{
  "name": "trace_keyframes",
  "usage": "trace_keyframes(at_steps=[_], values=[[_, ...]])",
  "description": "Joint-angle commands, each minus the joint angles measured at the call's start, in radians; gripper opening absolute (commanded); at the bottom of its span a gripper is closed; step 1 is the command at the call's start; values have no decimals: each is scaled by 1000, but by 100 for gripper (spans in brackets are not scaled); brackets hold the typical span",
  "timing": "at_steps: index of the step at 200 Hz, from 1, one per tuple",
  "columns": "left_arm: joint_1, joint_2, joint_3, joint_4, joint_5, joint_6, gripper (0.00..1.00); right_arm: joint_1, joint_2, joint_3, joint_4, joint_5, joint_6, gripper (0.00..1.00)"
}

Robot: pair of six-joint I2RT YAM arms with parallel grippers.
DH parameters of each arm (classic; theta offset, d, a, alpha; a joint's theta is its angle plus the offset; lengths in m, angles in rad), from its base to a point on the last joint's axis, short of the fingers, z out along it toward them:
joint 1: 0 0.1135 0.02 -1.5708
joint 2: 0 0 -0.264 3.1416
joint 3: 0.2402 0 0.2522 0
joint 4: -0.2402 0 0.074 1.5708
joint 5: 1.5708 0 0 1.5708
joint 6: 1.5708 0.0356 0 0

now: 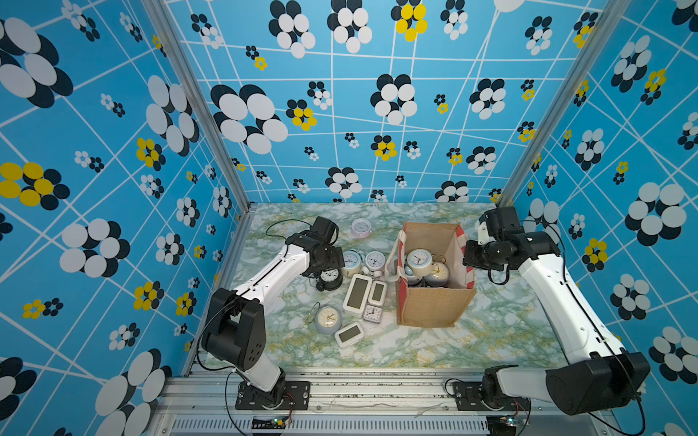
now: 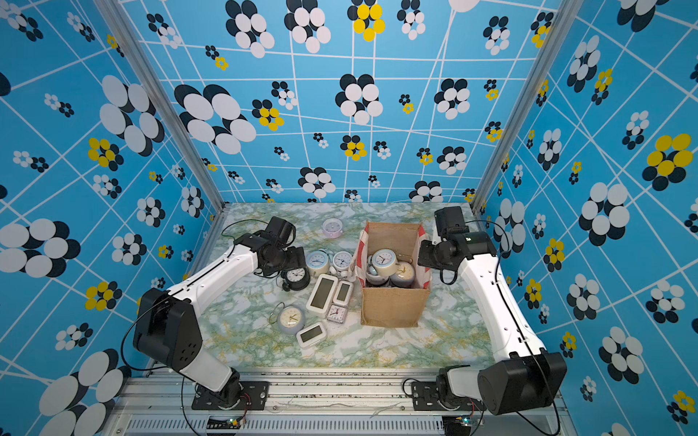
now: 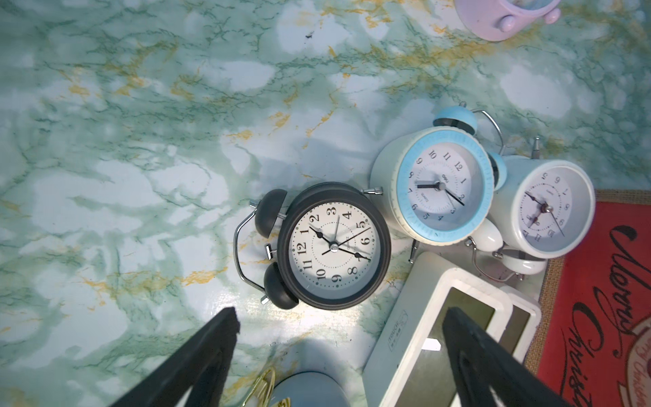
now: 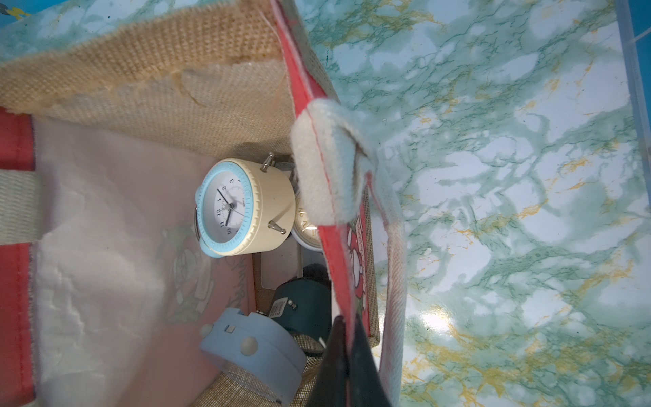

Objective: Put the alarm clock into the canvas bag
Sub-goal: Pick up the alarm from the center of the board.

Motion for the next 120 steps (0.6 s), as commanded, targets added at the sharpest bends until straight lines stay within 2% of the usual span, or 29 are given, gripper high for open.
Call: trace_keyframes(at_steps=[1,120], values=[[15,51,-15,23,12,-49,95,1,4,16,-20,3,-10,0],[9,219,41,26,49,-69,95,1,7,16,-22,9,-11,0]])
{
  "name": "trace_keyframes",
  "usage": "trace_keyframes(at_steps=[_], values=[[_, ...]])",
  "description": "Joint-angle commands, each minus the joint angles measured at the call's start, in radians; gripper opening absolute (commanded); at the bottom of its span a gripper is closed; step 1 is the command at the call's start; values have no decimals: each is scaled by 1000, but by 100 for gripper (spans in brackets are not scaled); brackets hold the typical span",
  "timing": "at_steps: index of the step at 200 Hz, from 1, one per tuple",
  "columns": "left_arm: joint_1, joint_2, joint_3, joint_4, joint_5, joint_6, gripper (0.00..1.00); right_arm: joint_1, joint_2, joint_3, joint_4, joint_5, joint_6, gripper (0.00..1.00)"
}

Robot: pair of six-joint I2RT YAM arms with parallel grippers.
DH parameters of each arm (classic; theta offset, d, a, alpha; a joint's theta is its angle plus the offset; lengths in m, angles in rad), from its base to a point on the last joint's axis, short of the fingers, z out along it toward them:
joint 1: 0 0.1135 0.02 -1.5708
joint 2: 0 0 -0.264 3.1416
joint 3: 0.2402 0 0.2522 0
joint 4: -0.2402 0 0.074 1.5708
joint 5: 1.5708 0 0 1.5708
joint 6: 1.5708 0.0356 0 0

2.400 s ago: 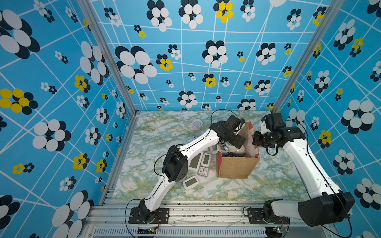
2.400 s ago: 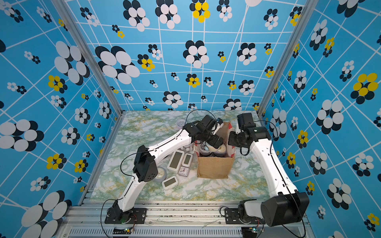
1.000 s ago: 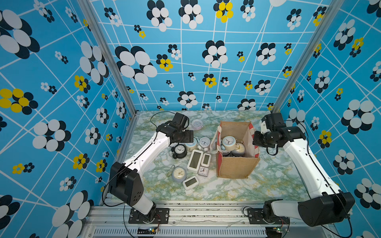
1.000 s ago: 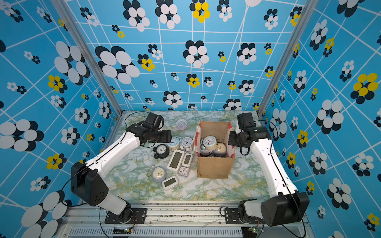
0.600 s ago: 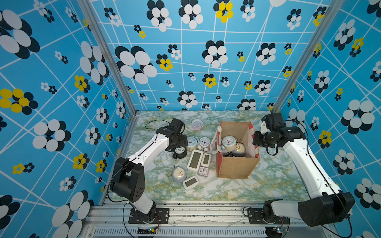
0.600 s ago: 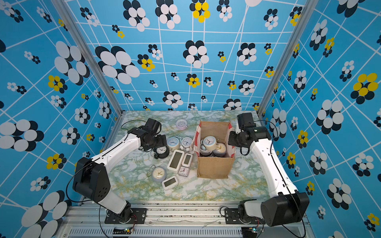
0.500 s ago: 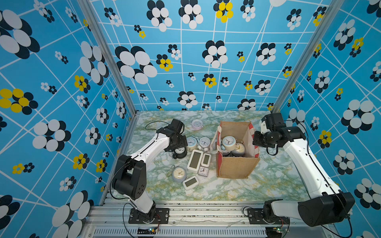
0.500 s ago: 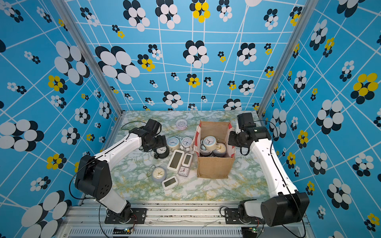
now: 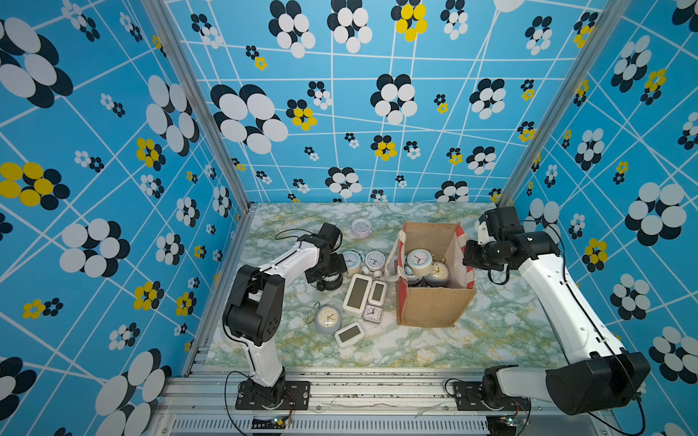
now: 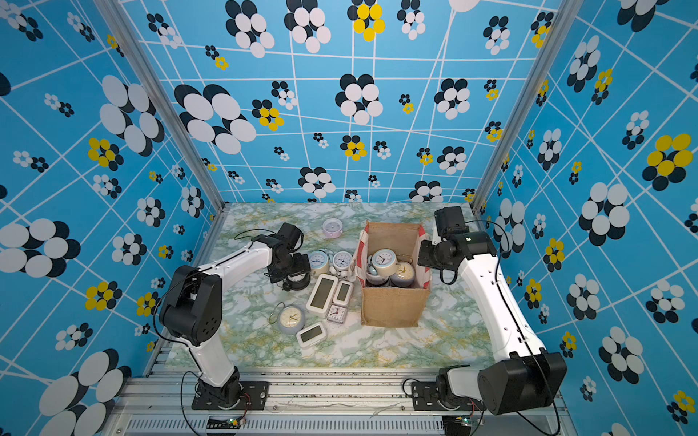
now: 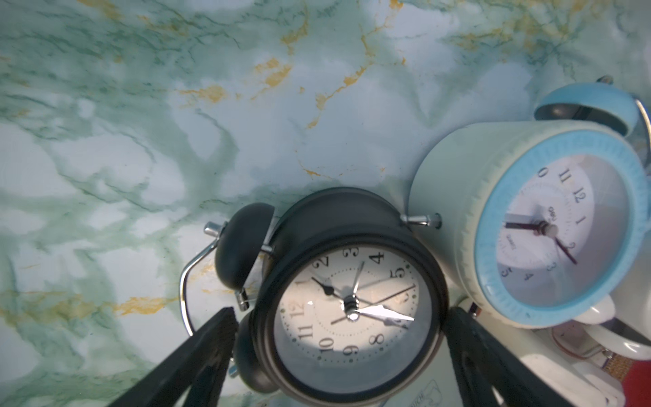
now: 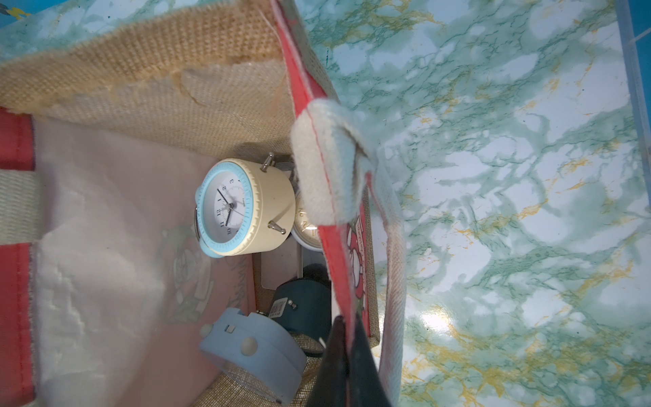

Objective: Put the alarm clock into the canvas bag
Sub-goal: Pick up the alarm from the center of the board.

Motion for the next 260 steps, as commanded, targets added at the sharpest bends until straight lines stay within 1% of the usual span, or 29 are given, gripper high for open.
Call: trace_keyframes(at_steps=[1,38,53,114,146,164,199,219,226,260], values=[[-1,31,25,-12,11,-3,95,1,6,16,-21,9,-12,0],[-12,32,34,-32,5,8,94,1,12,15,-21,8,-12,0],[-20,32,37,-40,-1,9,91,1,12,16,-21,8,-12,0],[-20,14,25,-87,-29,32,91,1,9,16,-24,7,-12,0],[-13,1,31,-125,-60,48,85,1,5,15,-23,6,-9,0],[-13,-2,30,-124,-52,51,84,1,2,14,-25,6,-10,0],[-12,26,29,-101,0,45,91,2,0,13,-25,6,-10,0],[-12,31,28,-90,7,42,92,1,-3,13,-25,6,-11,0],[-12,52,28,-87,6,41,92,1,-4,13,-24,6,-11,0],[-12,64,34,-81,-13,48,90,1,-2,17,-25,6,-13,0]])
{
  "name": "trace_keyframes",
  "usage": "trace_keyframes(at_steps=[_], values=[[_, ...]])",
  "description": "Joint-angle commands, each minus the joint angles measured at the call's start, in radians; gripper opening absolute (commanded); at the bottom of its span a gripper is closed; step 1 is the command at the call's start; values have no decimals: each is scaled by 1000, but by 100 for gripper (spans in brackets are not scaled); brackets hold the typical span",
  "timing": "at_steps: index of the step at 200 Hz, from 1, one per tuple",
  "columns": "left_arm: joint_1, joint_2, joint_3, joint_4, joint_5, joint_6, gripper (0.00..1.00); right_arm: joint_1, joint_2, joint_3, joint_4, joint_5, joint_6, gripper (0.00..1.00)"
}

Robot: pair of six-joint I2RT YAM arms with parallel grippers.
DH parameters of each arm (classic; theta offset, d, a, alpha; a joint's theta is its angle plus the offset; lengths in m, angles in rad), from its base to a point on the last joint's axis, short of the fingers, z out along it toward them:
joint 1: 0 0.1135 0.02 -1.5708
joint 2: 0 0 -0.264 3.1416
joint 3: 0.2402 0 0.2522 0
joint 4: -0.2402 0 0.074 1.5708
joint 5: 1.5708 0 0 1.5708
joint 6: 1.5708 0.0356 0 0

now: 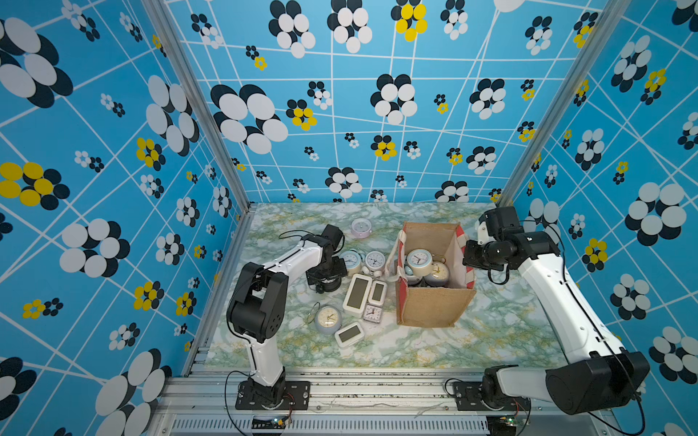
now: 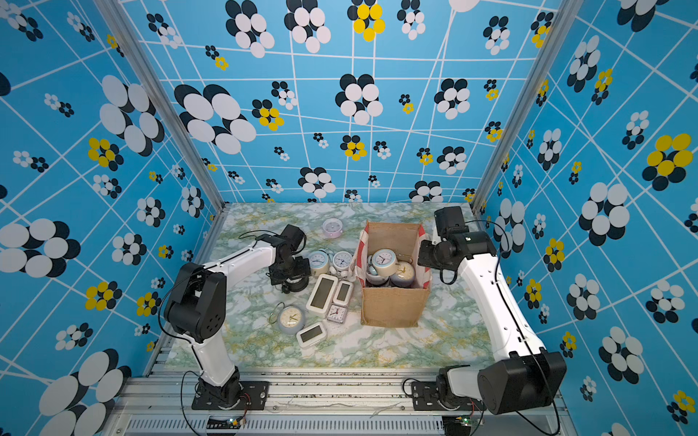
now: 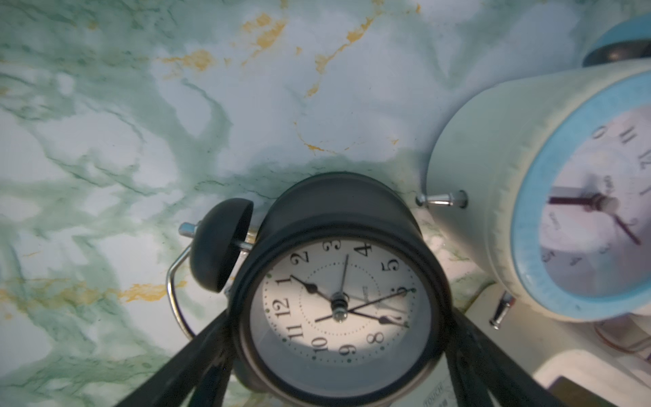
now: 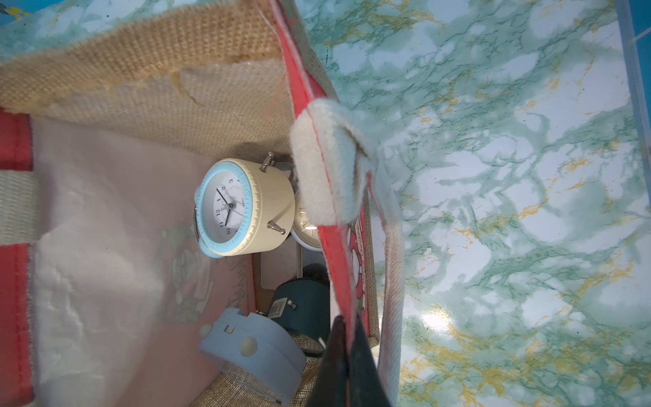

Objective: Put the alarm clock into the canvas bag
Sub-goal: Pick up the alarm from the center of the board.

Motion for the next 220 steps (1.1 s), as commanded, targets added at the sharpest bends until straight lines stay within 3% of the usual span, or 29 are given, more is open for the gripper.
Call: trace_keyframes(at_steps=[1,93,121,174,220], values=[[4,23,16,-14,-9,15,90,1,-4,16,-24,6,-13,0],[2,-3,75,-62,-44,77,72,0,-2,21,-25,3,-13,0],[-1,-75,90,-60,-30,116,67,1,-3,23,-24,3,-13,0],[-7,-213,110,-11,49,228,60,1,-10,26,-32,4,-11,0],[-47,-324,161,62,183,357,54,1,-27,22,-42,8,-7,0]])
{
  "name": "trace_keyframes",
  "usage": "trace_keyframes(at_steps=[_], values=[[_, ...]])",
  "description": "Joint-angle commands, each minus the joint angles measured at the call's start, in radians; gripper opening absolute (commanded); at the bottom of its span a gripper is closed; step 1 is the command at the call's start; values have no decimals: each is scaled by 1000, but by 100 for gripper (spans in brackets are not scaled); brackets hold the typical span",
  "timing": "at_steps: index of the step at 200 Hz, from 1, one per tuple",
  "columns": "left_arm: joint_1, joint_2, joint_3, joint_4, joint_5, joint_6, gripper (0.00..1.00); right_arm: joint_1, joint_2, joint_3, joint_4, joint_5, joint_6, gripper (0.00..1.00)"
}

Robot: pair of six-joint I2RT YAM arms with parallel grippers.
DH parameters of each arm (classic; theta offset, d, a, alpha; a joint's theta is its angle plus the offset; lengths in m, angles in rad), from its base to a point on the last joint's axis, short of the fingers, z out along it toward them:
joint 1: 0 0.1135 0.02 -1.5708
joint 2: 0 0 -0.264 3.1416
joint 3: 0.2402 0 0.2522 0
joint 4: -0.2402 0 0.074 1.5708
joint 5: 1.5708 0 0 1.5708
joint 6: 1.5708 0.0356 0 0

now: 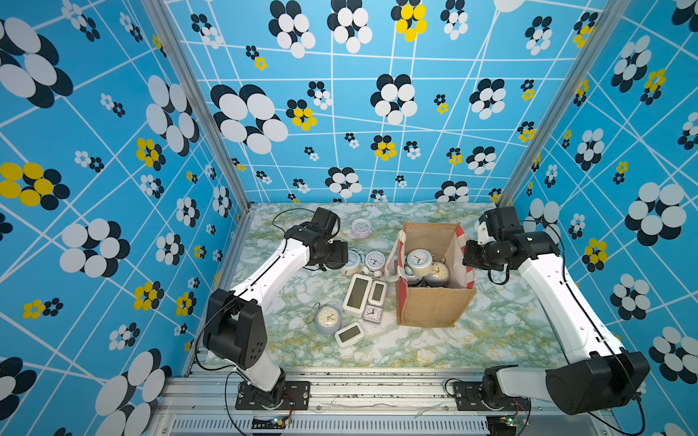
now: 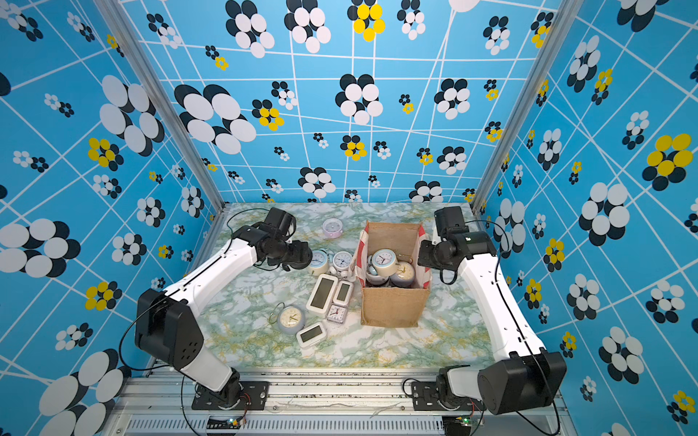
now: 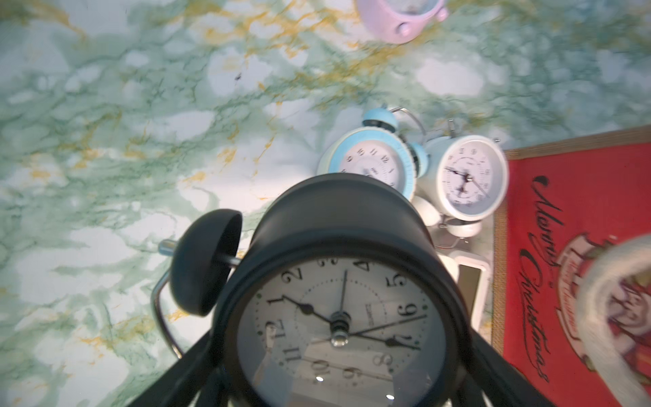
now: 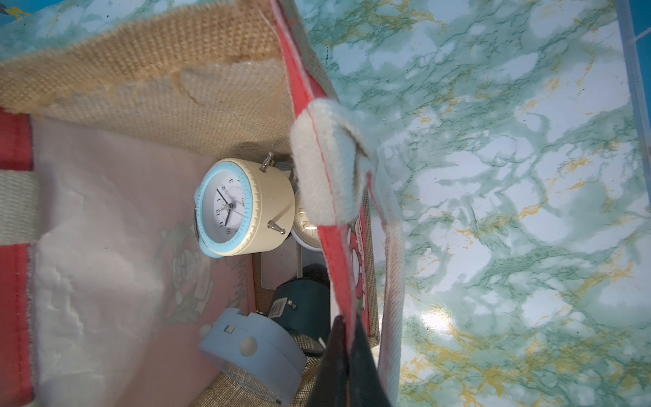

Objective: Put the alarm clock into the canvas bag
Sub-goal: Pick up the alarm from the center of the board, then place the alarm at the canvas bag.

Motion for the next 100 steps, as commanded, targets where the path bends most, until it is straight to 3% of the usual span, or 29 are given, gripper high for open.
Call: trace_keyframes(at_steps=[1,48,100], values=[[-31,-66,65,67,96,101,54,1,-27,22,-43,9,-6,0],[-140,-59,222,65,183,204,50,1,-58,2,-59,18,4,7],[-304,80,463,-13,206,294,48,2,-98,-36,-62,-6,27,20]])
